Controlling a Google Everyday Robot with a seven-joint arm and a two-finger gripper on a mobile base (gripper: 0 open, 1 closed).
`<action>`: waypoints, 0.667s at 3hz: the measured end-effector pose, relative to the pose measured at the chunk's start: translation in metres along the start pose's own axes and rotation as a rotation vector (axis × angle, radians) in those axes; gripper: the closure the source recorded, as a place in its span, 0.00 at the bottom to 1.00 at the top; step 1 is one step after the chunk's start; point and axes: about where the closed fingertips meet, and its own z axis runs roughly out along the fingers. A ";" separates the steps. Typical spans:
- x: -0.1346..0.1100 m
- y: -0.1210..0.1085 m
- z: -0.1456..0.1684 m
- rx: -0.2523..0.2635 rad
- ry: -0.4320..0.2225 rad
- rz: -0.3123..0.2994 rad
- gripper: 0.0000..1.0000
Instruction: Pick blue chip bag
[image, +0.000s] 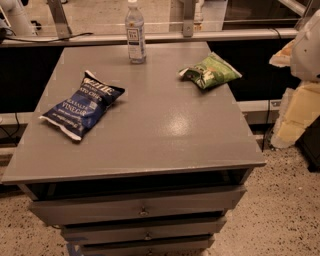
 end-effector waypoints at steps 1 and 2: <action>0.000 0.000 0.000 0.000 0.000 0.000 0.00; -0.043 0.006 0.014 -0.010 -0.076 -0.030 0.00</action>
Offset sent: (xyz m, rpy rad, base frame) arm 0.0231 0.1234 -0.0217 0.1835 -0.0227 0.1403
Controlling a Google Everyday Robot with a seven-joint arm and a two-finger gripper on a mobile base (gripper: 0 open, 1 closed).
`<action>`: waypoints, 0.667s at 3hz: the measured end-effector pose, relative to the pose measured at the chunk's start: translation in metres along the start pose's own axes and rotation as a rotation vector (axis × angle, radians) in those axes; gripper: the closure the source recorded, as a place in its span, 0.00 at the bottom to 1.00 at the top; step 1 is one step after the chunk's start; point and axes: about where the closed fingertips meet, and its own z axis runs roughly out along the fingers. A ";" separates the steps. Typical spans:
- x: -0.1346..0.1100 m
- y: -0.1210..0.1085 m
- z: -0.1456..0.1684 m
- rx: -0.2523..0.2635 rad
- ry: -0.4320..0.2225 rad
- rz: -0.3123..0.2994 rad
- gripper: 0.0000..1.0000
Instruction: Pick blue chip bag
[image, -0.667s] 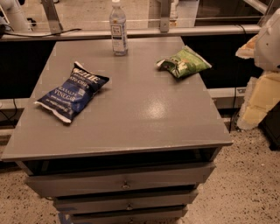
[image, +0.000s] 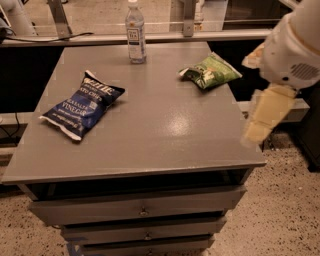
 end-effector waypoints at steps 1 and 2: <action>-0.071 0.005 0.027 -0.019 -0.128 -0.029 0.00; -0.155 0.001 0.051 -0.019 -0.278 -0.042 0.00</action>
Offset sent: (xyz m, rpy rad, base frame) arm 0.0640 0.2439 -0.0113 0.3951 -0.0560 0.1639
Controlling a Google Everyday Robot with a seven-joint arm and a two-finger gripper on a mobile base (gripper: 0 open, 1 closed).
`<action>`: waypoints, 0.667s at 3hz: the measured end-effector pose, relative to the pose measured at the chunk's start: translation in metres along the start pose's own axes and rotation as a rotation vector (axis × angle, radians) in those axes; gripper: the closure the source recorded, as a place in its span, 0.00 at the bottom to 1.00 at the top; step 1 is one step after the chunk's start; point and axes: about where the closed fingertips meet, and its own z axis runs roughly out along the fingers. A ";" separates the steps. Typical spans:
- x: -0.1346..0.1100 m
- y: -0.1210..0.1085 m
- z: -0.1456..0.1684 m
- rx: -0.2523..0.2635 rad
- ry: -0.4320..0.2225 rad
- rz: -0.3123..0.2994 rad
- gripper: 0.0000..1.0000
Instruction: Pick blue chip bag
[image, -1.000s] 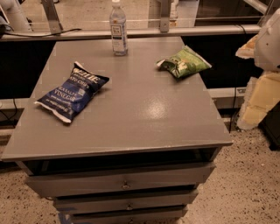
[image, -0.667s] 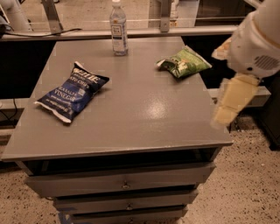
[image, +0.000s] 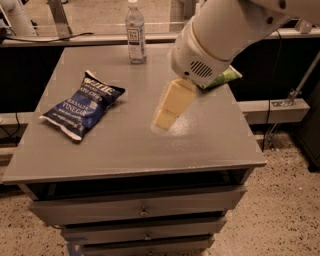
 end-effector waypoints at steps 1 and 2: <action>0.000 0.000 0.000 0.000 0.000 0.000 0.00; 0.002 -0.001 -0.002 0.021 -0.036 0.022 0.00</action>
Offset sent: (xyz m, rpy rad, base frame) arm 0.0037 -0.0107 0.0007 0.1170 -0.0349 -0.0636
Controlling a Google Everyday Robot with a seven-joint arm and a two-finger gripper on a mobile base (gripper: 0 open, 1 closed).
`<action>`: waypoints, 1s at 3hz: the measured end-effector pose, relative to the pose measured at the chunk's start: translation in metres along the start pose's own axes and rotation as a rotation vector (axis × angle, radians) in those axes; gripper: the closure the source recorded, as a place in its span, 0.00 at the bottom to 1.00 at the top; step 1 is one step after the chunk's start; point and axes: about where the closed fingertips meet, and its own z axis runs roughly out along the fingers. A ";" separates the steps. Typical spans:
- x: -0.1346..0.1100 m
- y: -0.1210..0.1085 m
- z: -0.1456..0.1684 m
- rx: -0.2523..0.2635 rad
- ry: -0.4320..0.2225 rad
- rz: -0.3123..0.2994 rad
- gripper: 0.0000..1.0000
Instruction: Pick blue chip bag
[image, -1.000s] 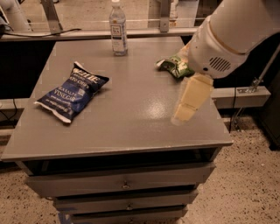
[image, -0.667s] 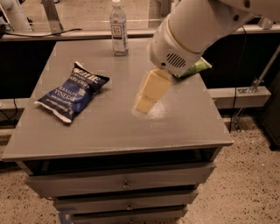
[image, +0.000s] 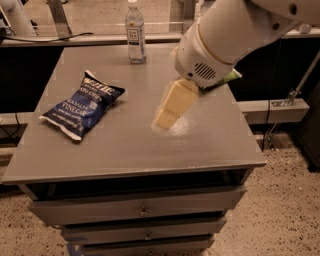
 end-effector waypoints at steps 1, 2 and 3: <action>0.003 0.006 0.029 -0.013 -0.072 0.056 0.00; -0.016 -0.010 0.081 -0.010 -0.209 0.117 0.00; -0.044 -0.043 0.125 0.020 -0.339 0.170 0.00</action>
Offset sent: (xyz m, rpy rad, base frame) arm 0.1149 0.0976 -0.0718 0.4920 -0.0764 -0.1103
